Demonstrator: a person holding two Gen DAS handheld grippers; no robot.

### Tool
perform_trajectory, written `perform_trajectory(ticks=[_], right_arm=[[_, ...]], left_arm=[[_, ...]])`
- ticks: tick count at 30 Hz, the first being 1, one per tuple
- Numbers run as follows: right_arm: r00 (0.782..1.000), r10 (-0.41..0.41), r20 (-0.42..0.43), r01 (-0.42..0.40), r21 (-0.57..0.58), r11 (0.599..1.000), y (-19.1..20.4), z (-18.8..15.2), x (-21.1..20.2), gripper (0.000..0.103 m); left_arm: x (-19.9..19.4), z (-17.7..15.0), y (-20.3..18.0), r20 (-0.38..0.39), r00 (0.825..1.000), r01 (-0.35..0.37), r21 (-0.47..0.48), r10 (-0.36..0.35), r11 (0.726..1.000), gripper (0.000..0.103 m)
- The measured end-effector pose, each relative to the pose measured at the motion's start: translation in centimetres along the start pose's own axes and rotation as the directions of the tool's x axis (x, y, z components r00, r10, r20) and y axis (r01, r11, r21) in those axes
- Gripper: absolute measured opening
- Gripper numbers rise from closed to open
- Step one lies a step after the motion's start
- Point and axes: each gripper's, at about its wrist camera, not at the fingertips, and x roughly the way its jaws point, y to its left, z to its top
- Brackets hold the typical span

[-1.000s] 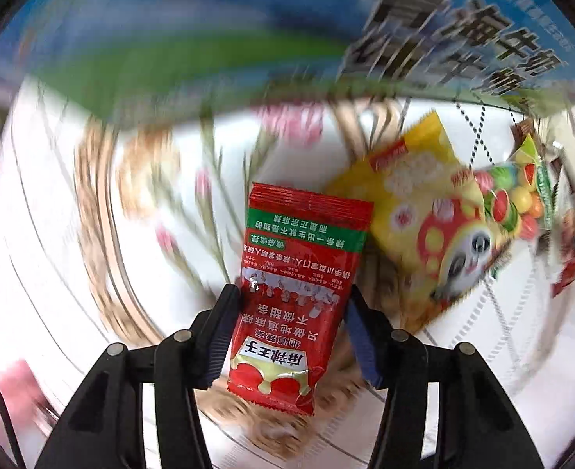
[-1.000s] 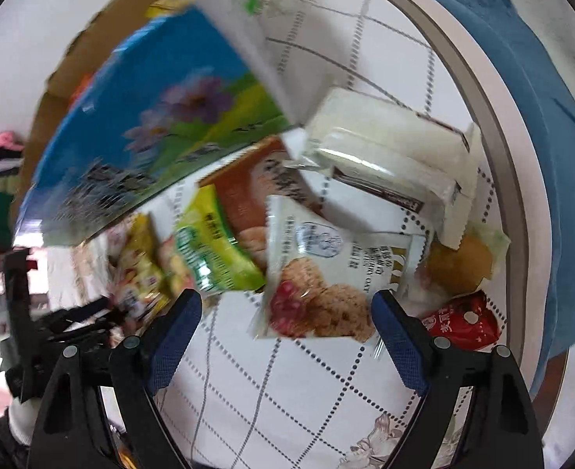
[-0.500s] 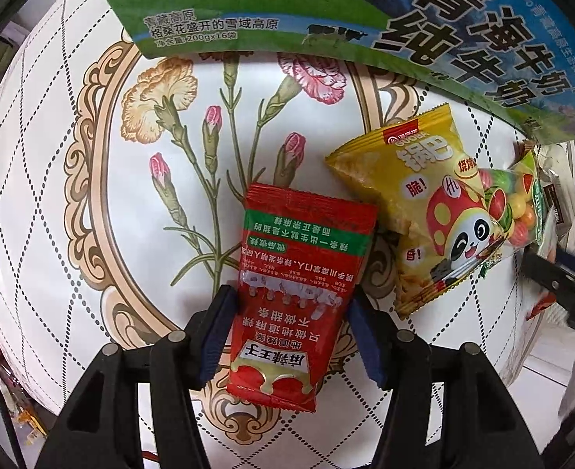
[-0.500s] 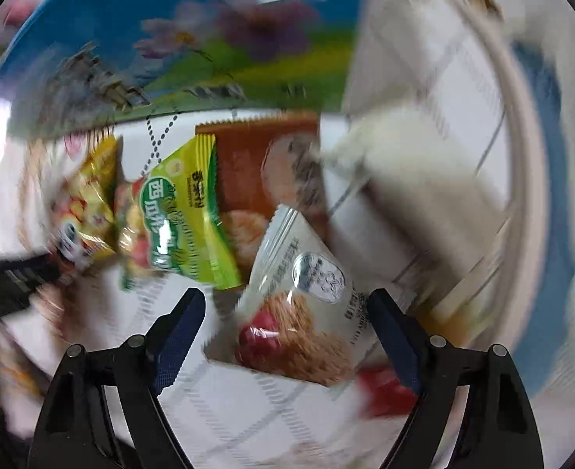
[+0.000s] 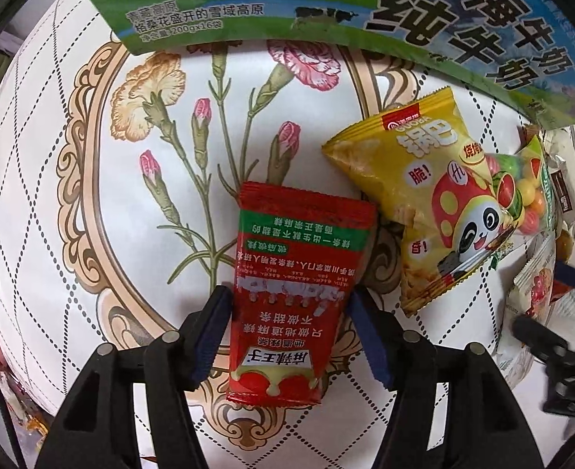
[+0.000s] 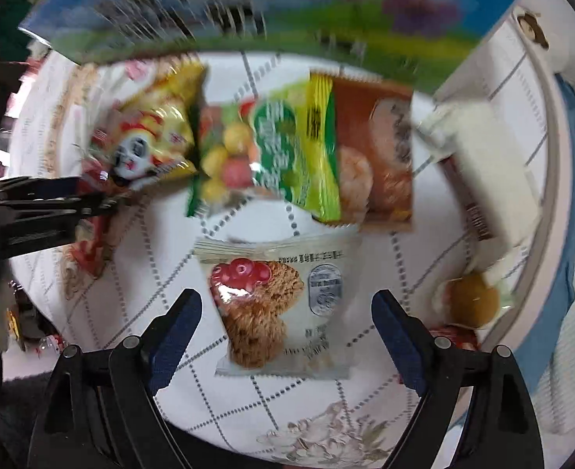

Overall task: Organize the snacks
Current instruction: 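Grasp the red spicy strip packet with left tool while right tool grasps oat cookie packet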

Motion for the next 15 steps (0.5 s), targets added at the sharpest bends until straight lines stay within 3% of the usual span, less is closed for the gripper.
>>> perform_trajectory(ticks=[1, 5, 9, 15], right_arm=[[1.0, 0.021, -0.004, -0.021, 0.046, 0.999, -0.2, 0.0, 0.5, 0.07], [0.998, 0.059, -0.006, -0.057, 0.191, 0.98, -1.7, -1.5, 0.8, 0.059], [0.993, 0.113, -0.037, -0.103, 0.204, 0.974, -0.6, -3.3, 1.3, 0.058], [0.999, 0.036, -0.039, -0.029, 0.167, 0.985, 1.0, -3.6, 2.4, 0.061]], left_arm=[[-0.1, -0.1, 0.0, 0.004, 1.0, 0.005, -0.01, -0.005, 1.0, 0.057], [-0.5, -1.9, 0.6, -0.012, 0.999, 0.037, -0.075, -0.038, 0.997, 0.052], [0.5, -3.8, 1.0, -0.054, 0.996, 0.061, -0.108, -0.068, 0.992, 0.053], [2.7, -4.4, -0.4, -0.068, 0.998, -0.01, -0.02, 0.009, 1.0, 0.056]])
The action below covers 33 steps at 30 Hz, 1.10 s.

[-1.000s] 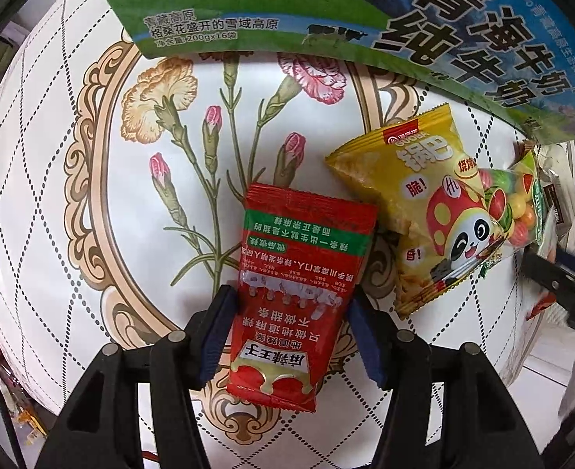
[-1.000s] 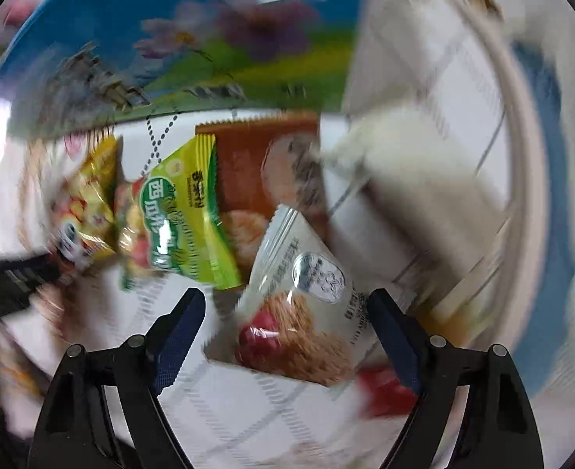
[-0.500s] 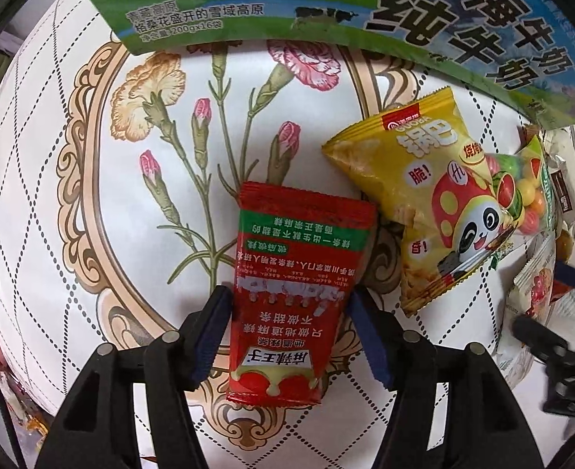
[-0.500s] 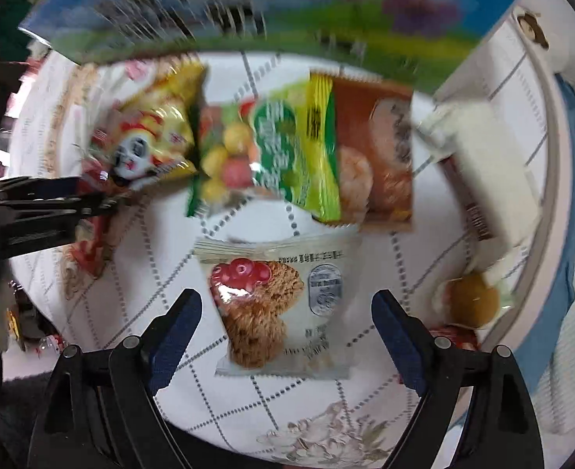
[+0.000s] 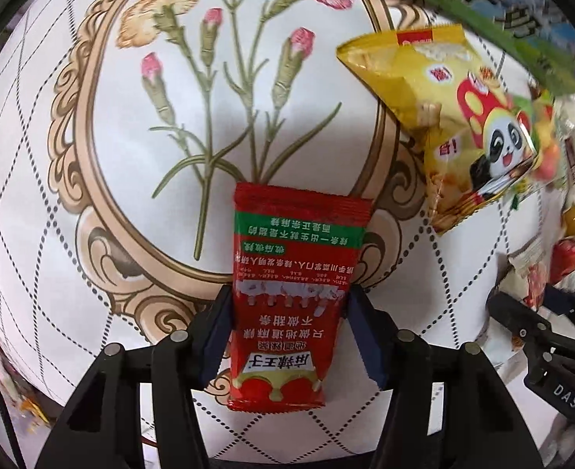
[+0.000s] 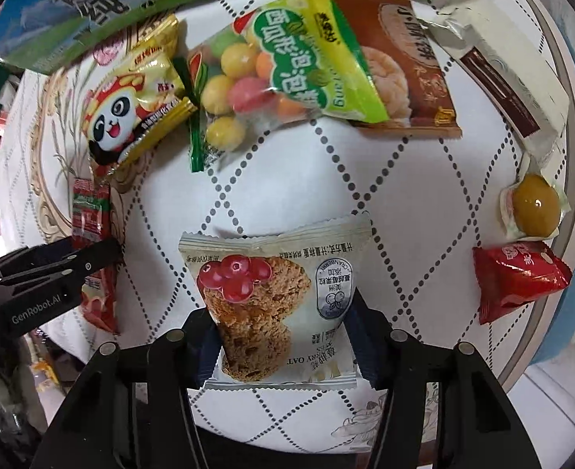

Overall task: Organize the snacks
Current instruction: 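Grasp the red spicy strip packet with left tool while right tool grasps oat cookie packet, then carry both packets over the box and lower them inside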

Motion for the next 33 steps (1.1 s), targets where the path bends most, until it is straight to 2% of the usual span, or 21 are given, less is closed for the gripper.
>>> perform_trajectory(ticks=[6, 7, 10, 16, 20, 24, 28, 31, 33], right_arm=[[0.999, -0.043, 0.022, 0.044, -0.035, 0.998, 4.2, -2.0, 2.2, 0.063], [0.998, -0.052, 0.03, 0.054, -0.039, 0.998, 5.7, -2.9, 2.4, 0.062], [0.996, -0.061, 0.072, 0.064, -0.04, 0.997, 6.1, -4.5, 1.9, 0.054], [0.992, 0.034, 0.121, -0.032, -0.019, 0.999, 6.8, -6.0, -1.5, 0.05], [0.979, 0.131, 0.153, -0.13, -0.016, 0.991, 7.4, -6.6, -4.8, 0.05], [0.949, 0.222, 0.225, -0.222, -0.025, 0.975, 7.8, -5.2, -9.8, 0.05], [0.9, 0.277, 0.336, -0.274, -0.058, 0.96, 6.0, -1.3, -16.6, 0.05], [0.872, 0.265, 0.411, -0.253, -0.084, 0.964, 5.0, 3.1, -21.1, 0.05], [0.858, 0.255, 0.446, -0.238, -0.095, 0.967, 5.5, 5.2, -22.3, 0.05]], left_arm=[[0.5, -0.1, -0.8, 0.016, 1.0, -0.016, 0.003, 0.016, 1.0, 0.054], [0.2, 0.1, -1.6, 0.027, 0.999, -0.019, 0.006, 0.019, 1.0, 0.052], [-1.0, -0.1, -2.2, 0.065, 0.998, -0.029, 0.028, 0.027, 0.999, 0.046], [-5.8, -0.8, -3.6, 0.146, 0.989, 0.01, 0.086, -0.023, 0.996, 0.044], [-10.6, -0.7, -4.4, 0.209, 0.973, 0.081, 0.107, -0.102, 0.991, 0.044], [-16.0, 0.8, -4.6, 0.279, 0.937, 0.188, 0.103, -0.21, 0.977, 0.044], [-21.2, 5.0, -3.5, 0.333, 0.895, 0.284, 0.092, -0.298, 0.954, 0.044], [-23.7, 8.5, -3.1, 0.363, 0.885, 0.277, 0.088, -0.29, 0.957, 0.045], [-24.2, 10.9, -2.6, 0.357, 0.891, 0.273, 0.073, -0.28, 0.959, 0.045]])
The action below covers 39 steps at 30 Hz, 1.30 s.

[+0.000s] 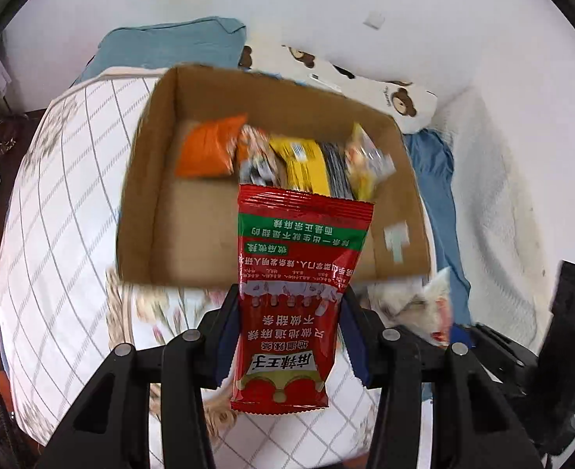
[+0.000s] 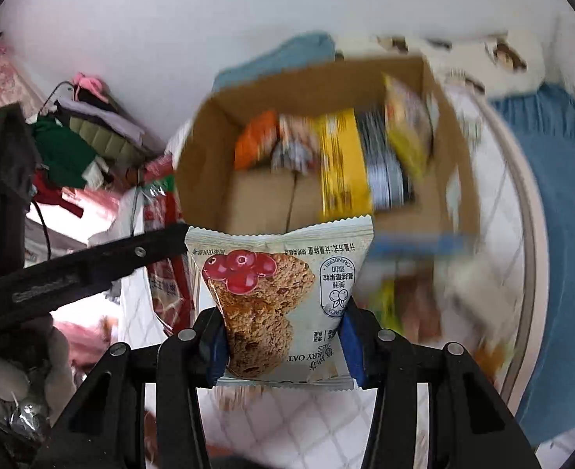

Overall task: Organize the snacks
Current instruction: 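Carry both packets over the box and lower them inside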

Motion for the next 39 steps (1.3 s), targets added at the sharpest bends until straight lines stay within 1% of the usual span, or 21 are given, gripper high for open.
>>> perform_trajectory(ticks=[1, 3, 4, 6, 9, 13, 17, 18, 20, 21, 22, 23, 24, 25, 27, 30, 35, 39], right_arm=[[1.0, -0.012, 0.01, 0.012, -0.011, 1.0, -0.1, 1.9, 0.6, 0.05], [1.0, -0.015, 0.019, 0.015, -0.015, 1.0, 0.5, 3.9, 1.4, 0.05], [1.0, -0.012, 0.008, 0.013, -0.015, 1.0, 0.5, 5.3, 2.5, 0.05], [1.0, 0.001, -0.01, -0.001, -0.007, 1.0, 0.2, 6.7, 2.9, 0.05], [0.998, 0.021, -0.065, -0.021, 0.004, 1.0, -0.1, 8.3, 6.4, 0.05], [0.991, 0.043, -0.129, -0.039, 0.033, 0.999, -0.7, 8.3, 10.9, 0.05], [0.982, 0.068, -0.176, -0.058, 0.058, 0.997, -1.1, 8.4, 13.4, 0.05], [0.98, 0.069, -0.189, -0.057, 0.067, 0.996, -1.3, 8.5, 14.1, 0.051], [0.97, 0.066, -0.232, -0.049, 0.079, 0.996, -1.7, 8.7, 15.2, 0.067], [0.969, 0.057, -0.24, -0.039, 0.08, 0.996, -1.9, 8.7, 15.6, 0.087], [0.969, 0.054, -0.242, -0.037, 0.077, 0.996, -2.0, 8.8, 15.8, 0.094], [0.968, 0.043, -0.248, -0.026, 0.072, 0.997, -2.2, 8.8, 15.9, 0.094], [0.966, 0.022, -0.257, -0.005, 0.066, 0.998, -2.3, 8.9, 16.0, 0.094], [0.964, 0.006, -0.266, 0.012, 0.064, 0.998, -2.6, 8.9, 16.1, 0.094], [0.963, -0.007, -0.27, 0.027, 0.068, 0.997, -3.1, 8.9, 16.0, 0.095], [0.962, -0.056, -0.268, 0.077, 0.07, 0.995, -4.2, 8.9, 15.6, 0.095], [0.949, -0.155, -0.273, 0.177, 0.058, 0.982, -6.2, 8.8, 14.5, 0.095], [0.942, -0.204, -0.266, 0.225, 0.052, 0.973, -7.5, 8.7, 13.6, 0.095]], left_arm=[[0.7, 1.5, 0.4, -0.017, 1.0, -0.011, -0.009, 0.01, 1.0, 0.045], [2.1, 3.9, 1.4, -0.051, 0.999, -0.02, -0.039, 0.018, 0.999, 0.045], [3.0, 4.8, 2.0, -0.082, 0.996, -0.031, -0.048, 0.027, 0.998, 0.045], [4.9, 6.5, 3.1, -0.133, 0.99, -0.05, -0.078, 0.039, 0.996, 0.045], [6.7, 7.5, 4.0, -0.186, 0.981, -0.076, -0.097, 0.057, 0.992, 0.045], [9.0, 8.3, 4.4, -0.239, 0.967, -0.115, -0.085, 0.091, 0.99, 0.045], [10.7, 8.3, 4.5, -0.285, 0.954, -0.127, -0.083, 0.099, 0.988, 0.047], [11.2, 8.2, 4.6, -0.298, 0.949, -0.134, -0.081, 0.104, 0.988, 0.047], [11.8, 8.2, 4.6, -0.317, 0.941, -0.148, -0.08, 0.116, 0.986, 0.049], [12.0, 8.2, 4.8, -0.318, 0.94, -0.154, -0.082, 0.12, 0.985, 0.053], [12.1, 8.2, 4.9, -0.314, 0.942, -0.151, -0.086, 0.117, 0.985, 0.058], [12.1, 8.3, 4.9, -0.309, 0.944, -0.149, -0.09, 0.115, 0.985, 0.062], [12.2, 8.3, 4.9, -0.306, 0.945, -0.15, -0.09, 0.116, 0.985, 0.078], [12.1, 8.3, 4.9, -0.299, 0.947, -0.148, -0.088, 0.116, 0.985, 0.088], [12.0, 8.3, 4.8, -0.288, 0.949, -0.159, -0.078, 0.13, 0.984, 0.09], [12.0, 8.3, 4.6, -0.288, 0.948, -0.163, -0.075, 0.135, 0.984, 0.092], [12.0, 7.9, 4.1, -0.269, 0.949, -0.189, -0.06, 0.166, 0.98, 0.092], [12.0, 7.0, 3.4, -0.259, 0.948, -0.201, -0.043, 0.183, 0.979, 0.092]])
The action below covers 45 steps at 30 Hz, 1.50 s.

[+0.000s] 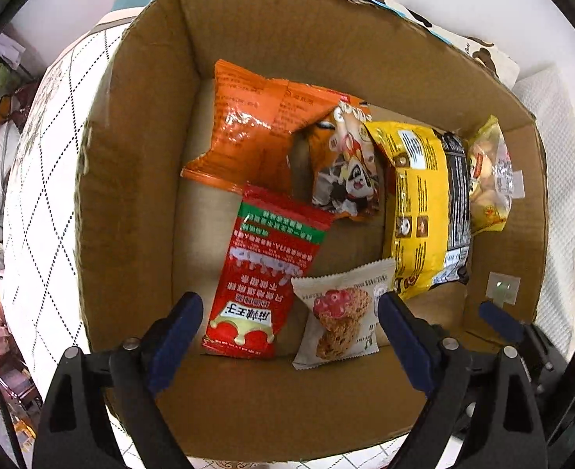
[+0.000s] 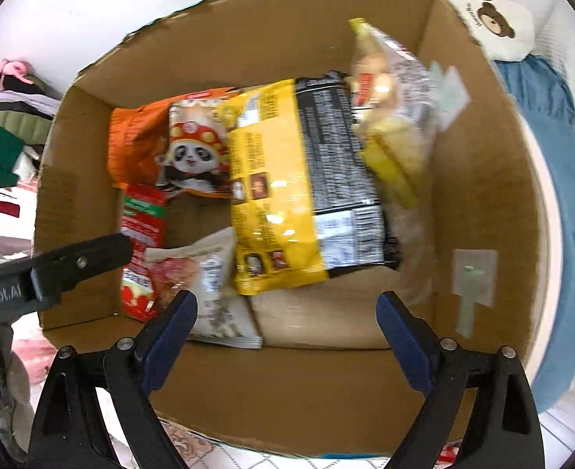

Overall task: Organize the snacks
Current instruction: 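Carry both packets over the box and lower them inside, then open both tools and lift them out of the box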

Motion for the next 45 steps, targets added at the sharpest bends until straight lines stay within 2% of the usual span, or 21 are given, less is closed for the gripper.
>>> perform_trajectory(ticks=[4, 9, 18, 24, 31, 34, 39, 43, 45], right_arm=[[0.999, -0.024, 0.02, 0.024, 0.012, 1.0, -1.9, -0.2, -1.1, 0.095], [0.995, -0.065, 0.076, 0.066, -0.004, 0.998, -2.7, -1.7, -4.3, 0.095], [0.978, -0.081, 0.19, 0.086, -0.016, 0.996, -2.3, -5.9, -9.9, 0.095], [0.958, -0.078, 0.276, 0.088, -0.025, 0.996, -1.7, -8.5, -13.3, 0.095], [0.925, -0.071, 0.374, 0.086, -0.024, 0.996, -1.5, -12.4, -17.3, 0.095], [0.904, -0.084, 0.419, 0.104, -0.025, 0.994, -1.5, -14.0, -19.1, 0.095], [0.874, -0.076, 0.48, 0.092, -0.011, 0.996, -1.5, -15.8, -21.7, 0.095], [0.879, -0.034, 0.476, 0.03, 0.016, 0.999, -2.5, -16.6, -21.8, 0.095], [0.892, -0.019, 0.452, 0.007, 0.029, 1.0, -3.3, -16.7, -20.9, 0.095]], left_arm=[[-0.6, -1.1, -0.4, 0.026, 1.0, -0.013, 0.018, 0.012, 1.0, 0.092], [-2.2, -3.1, -1.0, 0.096, 0.995, -0.042, 0.046, 0.038, 0.998, 0.092], [-6.0, -7.8, -1.5, 0.251, 0.966, -0.074, 0.07, 0.054, 0.995, 0.092], [-9.3, -10.9, -2.2, 0.354, 0.934, -0.073, 0.078, 0.041, 0.994, 0.092], [-13.0, -15.2, -2.9, 0.477, 0.878, -0.105, 0.093, 0.049, 0.99, 0.092], [-13.9, -16.9, -3.0, 0.505, 0.862, -0.112, 0.101, 0.046, 0.988, 0.092], [-15.0, -18.8, -3.2, 0.528, 0.849, -0.097, 0.109, 0.025, 0.989, 0.092], [-14.7, -19.6, -3.2, 0.532, 0.846, -0.11, 0.108, 0.036, 0.988, 0.092], [-13.5, -19.4, -3.2, 0.504, 0.862, -0.119, 0.11, 0.048, 0.987, 0.092]])
